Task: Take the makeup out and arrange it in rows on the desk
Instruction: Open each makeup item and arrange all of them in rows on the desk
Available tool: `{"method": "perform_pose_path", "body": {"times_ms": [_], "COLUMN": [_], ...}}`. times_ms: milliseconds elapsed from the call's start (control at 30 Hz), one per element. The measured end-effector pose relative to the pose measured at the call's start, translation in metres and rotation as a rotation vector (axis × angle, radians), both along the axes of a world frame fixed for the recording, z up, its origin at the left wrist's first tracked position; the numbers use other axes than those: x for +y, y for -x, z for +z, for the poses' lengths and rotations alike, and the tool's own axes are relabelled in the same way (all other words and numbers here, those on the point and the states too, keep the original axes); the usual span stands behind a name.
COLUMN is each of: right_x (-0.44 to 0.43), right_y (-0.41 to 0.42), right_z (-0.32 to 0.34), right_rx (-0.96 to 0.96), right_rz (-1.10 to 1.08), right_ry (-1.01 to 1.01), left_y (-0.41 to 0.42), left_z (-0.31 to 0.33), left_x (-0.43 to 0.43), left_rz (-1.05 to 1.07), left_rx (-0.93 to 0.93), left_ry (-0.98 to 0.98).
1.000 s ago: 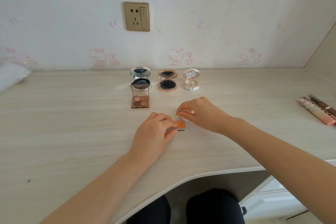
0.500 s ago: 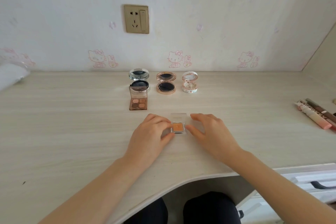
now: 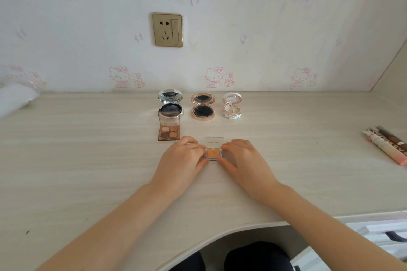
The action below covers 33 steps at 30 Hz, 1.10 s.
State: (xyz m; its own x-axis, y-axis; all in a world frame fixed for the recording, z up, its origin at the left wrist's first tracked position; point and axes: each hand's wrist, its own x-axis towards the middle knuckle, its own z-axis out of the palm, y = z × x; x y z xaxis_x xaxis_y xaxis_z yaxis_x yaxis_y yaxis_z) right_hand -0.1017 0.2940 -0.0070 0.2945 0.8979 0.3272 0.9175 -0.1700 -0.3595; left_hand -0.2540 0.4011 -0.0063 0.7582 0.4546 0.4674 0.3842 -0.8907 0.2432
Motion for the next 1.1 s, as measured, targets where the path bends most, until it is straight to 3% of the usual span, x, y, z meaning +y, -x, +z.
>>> {"method": "perform_pose_path", "body": {"times_ms": [500,1100], "right_x": [0.056,0.061], "right_y": [-0.018,-0.023], "right_z": [0.01,0.008], "right_rx": [0.041,0.034], "right_rz": [-0.02,-0.011], "right_ry": [0.059,0.028], "left_y": [-0.028,-0.027], "left_z": [0.005,0.009], "left_x": [0.048,0.051], "left_rz": [0.108,0.131], "left_rx": [0.069,0.088], "left_ry": [-0.026,-0.03]}}
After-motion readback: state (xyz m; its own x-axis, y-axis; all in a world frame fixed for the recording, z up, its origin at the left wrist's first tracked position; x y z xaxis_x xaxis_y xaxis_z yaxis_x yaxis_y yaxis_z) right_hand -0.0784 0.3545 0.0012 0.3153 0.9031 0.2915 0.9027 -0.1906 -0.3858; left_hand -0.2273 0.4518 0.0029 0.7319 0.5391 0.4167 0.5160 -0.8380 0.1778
